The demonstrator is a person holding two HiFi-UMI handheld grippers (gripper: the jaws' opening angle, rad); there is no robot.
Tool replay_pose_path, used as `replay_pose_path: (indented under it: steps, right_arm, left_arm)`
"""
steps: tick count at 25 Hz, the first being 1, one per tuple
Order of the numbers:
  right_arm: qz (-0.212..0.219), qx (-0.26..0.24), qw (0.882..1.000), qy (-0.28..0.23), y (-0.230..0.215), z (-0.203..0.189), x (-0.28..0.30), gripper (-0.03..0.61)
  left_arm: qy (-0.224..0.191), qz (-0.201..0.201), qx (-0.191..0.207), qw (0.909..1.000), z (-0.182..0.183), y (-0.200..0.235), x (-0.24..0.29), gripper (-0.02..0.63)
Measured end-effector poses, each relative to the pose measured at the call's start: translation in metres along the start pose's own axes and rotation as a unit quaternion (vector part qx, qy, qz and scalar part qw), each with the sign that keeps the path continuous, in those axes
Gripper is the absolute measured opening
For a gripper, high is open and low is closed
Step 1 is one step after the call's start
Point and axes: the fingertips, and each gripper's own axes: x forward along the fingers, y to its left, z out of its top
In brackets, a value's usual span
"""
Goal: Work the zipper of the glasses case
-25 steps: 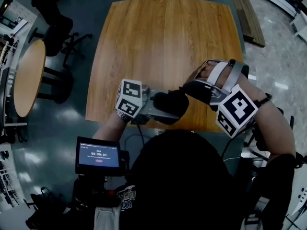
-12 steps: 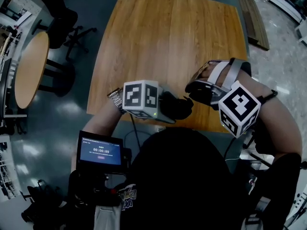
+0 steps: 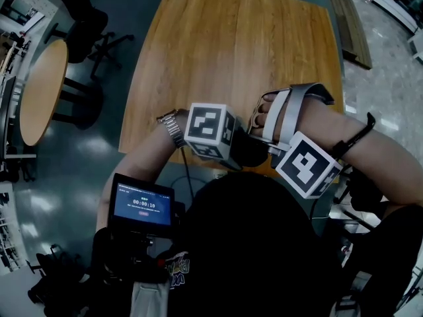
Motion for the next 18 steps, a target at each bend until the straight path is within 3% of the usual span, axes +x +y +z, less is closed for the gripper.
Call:
replay_pose_path:
  steps: [3,5,7,9,13,16,18]
  right_arm:
    - [0.018,-0.058,0.998,0.015,0.004,0.006,0.006,0.093]
    - [0.005,-0.082,0.997,0.012,0.002,0.01,0.008,0.037]
    - [-0.02,-0.083,0.996,0.005,-0.002,0.011,0.009,0.031]
    - [-0.051,-0.049,0.997,-0.015,-0.009,0.012,0.009,0.028]
    - [-0.081,0.074,0.991,-0.075,-0.012,0.007,0.0,0.019]
    - [-0.095,0.093,0.989,-0.065,-0.009,-0.006,-0.001,0.003]
    - [-0.094,0.1,0.988,-0.069,-0.009,-0.007,0.002,0.003]
  left_arm:
    - [0.024,-0.029,-0.005,0.9993,-0.007,-0.007,0.004,0.252]
    - [0.039,-0.048,-0.004,0.9981,-0.012,-0.013,0.008,0.252]
    - [0.039,-0.053,-0.005,0.9978,-0.014,-0.015,0.008,0.252]
    - [0.022,-0.05,-0.013,0.9984,-0.011,-0.012,0.005,0.252]
    - [-0.035,-0.057,-0.041,0.9969,0.001,-0.01,-0.002,0.252]
    - [-0.069,-0.068,-0.056,0.9937,0.006,-0.01,-0.006,0.252]
    - [-0.067,-0.068,-0.059,0.9936,0.004,-0.009,-0.005,0.251]
